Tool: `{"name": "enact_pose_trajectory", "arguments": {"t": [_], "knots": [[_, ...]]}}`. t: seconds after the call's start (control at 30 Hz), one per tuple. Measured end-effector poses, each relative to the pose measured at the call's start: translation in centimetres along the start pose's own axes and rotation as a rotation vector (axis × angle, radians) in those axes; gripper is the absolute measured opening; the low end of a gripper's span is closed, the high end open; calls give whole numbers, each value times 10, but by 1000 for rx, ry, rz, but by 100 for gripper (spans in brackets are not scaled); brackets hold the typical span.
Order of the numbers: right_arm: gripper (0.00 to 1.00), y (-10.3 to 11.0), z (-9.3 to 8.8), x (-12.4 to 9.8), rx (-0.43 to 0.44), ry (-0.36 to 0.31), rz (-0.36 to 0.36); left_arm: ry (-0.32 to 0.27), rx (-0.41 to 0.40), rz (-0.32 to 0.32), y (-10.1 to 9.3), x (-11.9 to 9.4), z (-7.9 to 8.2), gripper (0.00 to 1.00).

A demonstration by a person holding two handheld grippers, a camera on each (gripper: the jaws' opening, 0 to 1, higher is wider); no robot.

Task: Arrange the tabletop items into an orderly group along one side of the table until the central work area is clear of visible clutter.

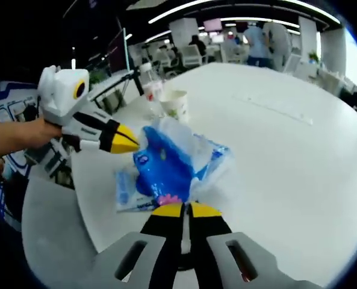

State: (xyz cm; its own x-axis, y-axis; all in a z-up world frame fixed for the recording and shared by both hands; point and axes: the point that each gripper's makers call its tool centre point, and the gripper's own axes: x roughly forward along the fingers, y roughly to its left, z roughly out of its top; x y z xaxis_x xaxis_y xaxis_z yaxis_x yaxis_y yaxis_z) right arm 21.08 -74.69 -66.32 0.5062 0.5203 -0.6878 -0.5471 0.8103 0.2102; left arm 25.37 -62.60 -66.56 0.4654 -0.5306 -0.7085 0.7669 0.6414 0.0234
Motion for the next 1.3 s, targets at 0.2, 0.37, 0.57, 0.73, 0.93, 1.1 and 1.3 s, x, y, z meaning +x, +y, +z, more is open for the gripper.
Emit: {"name": "enact_pose_trajectory", "arguments": {"t": [0.2, 0.37, 0.57, 0.73, 0.93, 1.1, 1.3], "knots": [[0, 0, 4, -10, 1, -20, 8, -14, 18, 18, -5, -7, 10, 0], [0, 1, 8, -18, -15, -30, 11, -25, 22, 29, -8, -11, 16, 0], [0, -3, 14, -28, -45, -41, 2, -39, 36, 42, -12, -15, 26, 0], [0, -6, 18, -34, -49, -57, -5, -49, 53, 47, -14, -18, 35, 0], [0, -8, 23, -40, -57, -80, -11, -62, 76, 55, -15, -22, 43, 0], [0, -8, 26, -46, -70, -94, -22, -77, 82, 60, -19, -25, 46, 0], [0, -8, 29, -51, -65, -111, -40, -92, 84, 54, -25, -27, 46, 0]]}}
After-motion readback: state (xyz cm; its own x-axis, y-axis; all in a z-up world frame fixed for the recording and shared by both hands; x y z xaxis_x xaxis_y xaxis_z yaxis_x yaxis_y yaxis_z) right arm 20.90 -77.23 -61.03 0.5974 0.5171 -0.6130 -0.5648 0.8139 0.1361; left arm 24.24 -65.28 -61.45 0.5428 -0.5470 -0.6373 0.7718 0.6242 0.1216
